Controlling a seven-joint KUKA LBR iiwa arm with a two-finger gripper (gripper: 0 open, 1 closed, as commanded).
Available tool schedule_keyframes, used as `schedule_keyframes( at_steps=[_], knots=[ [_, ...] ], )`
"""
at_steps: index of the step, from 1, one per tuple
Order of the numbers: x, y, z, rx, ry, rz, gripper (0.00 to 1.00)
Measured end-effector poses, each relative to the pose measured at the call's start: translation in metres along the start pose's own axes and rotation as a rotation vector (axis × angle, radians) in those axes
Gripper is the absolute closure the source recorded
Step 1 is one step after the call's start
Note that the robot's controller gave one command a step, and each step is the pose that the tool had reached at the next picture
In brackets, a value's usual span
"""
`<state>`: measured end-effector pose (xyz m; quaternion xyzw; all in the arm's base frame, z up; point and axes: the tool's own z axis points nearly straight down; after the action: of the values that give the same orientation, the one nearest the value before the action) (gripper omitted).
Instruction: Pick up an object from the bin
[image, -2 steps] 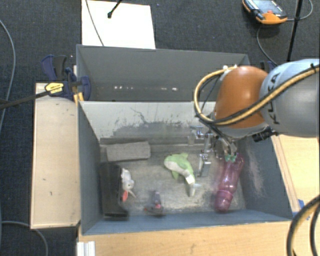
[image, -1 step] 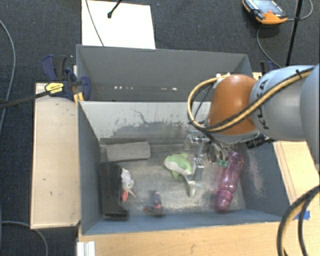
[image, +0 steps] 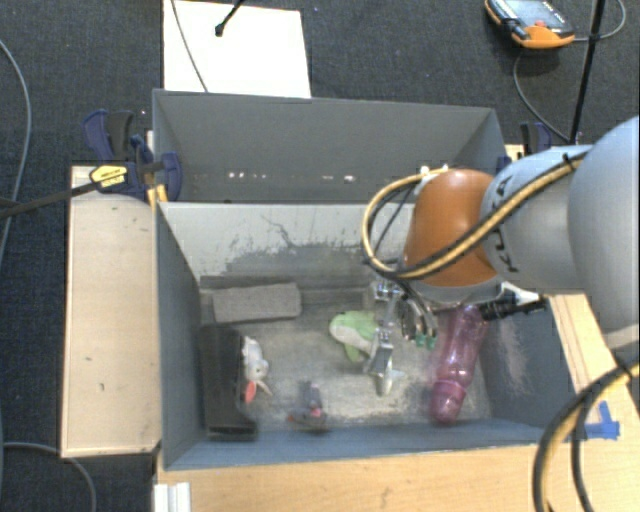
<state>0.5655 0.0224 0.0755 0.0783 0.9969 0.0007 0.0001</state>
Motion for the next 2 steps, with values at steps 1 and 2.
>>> schedule_keyframes(
  at_steps=[1, 2],
  knots=[
    [-0.0036, 0.0057, 0.0052, -0.001, -0.011, -0.027, 1.00],
    [-0.0036, 0.0057, 0.0052, -0.001, -0.011, -0.027, 1.00]
  ],
)
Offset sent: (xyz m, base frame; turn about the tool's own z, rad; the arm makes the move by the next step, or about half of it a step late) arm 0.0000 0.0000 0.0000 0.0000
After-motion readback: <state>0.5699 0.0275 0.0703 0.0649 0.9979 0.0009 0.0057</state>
